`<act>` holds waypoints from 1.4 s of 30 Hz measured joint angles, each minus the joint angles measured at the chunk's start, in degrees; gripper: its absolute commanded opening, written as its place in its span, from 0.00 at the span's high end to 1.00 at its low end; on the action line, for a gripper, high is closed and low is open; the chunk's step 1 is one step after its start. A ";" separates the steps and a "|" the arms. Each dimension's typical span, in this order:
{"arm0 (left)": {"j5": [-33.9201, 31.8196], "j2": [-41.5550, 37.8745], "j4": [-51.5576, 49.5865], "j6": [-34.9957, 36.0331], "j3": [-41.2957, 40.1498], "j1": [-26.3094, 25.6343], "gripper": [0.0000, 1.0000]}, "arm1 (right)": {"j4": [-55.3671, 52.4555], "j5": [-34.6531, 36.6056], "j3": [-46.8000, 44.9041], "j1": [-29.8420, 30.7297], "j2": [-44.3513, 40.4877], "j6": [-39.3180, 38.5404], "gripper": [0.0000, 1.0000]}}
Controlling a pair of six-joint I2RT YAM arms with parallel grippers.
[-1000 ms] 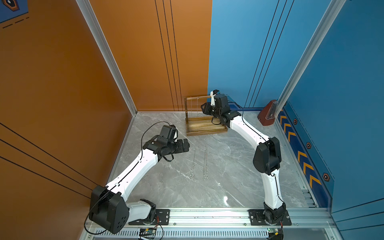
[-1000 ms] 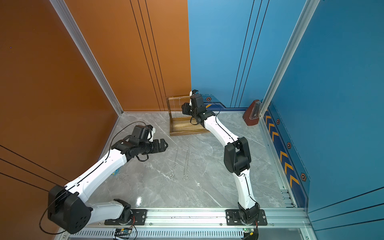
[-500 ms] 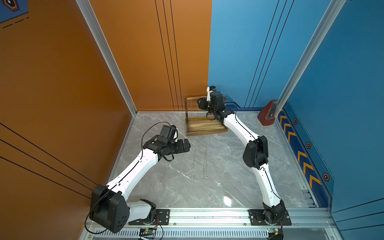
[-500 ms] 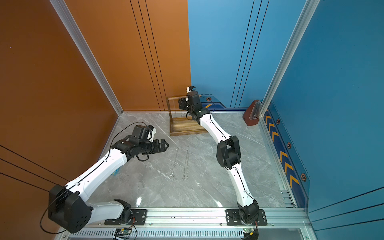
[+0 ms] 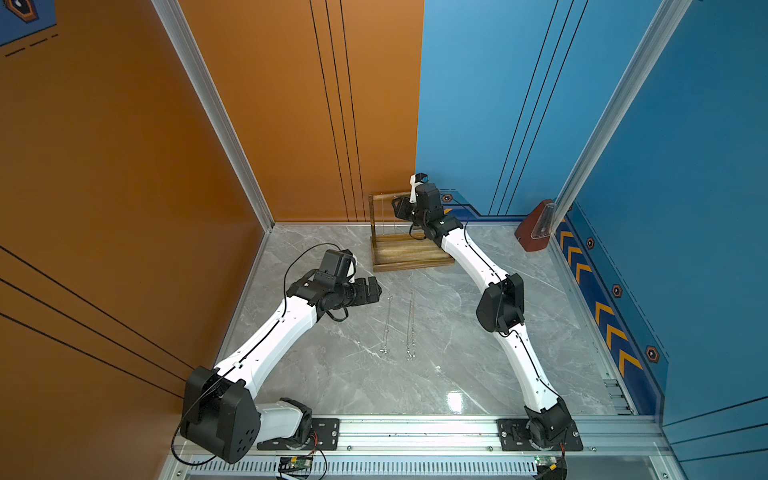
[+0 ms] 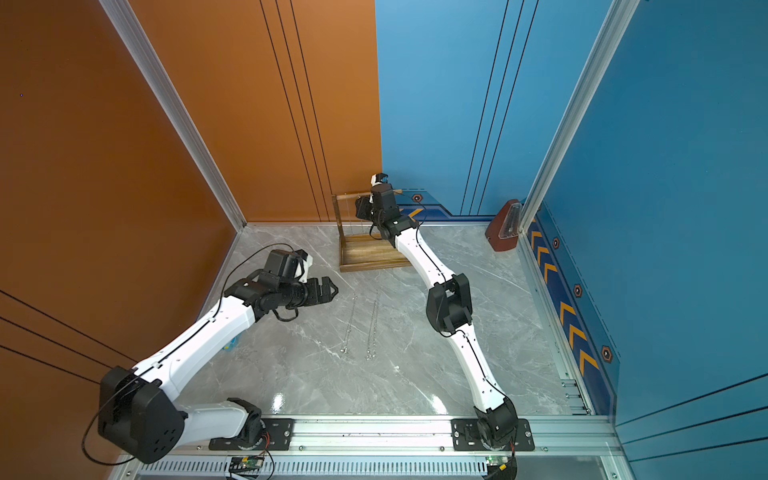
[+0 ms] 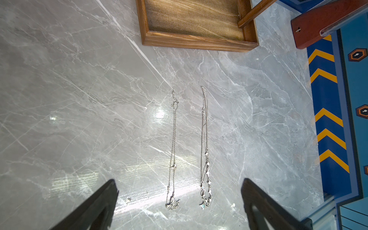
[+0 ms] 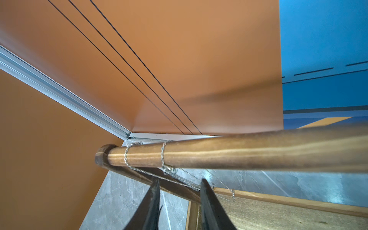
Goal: Take the necklace off the jewelry display stand
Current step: Take off the necklace from the stand.
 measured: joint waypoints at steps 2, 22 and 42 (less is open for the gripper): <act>0.35 0.13 0.13 0.00 0.00 0.00 0.02 | -0.13 0.04 0.57 0.11 0.35 -0.15 0.65; 1.27 1.01 0.17 -0.17 0.00 0.00 0.02 | 0.02 -0.09 4.26 0.09 3.58 0.90 0.74; 1.86 1.53 0.17 -0.17 0.00 0.00 0.02 | 1.70 -0.22 6.21 0.09 4.24 2.75 0.83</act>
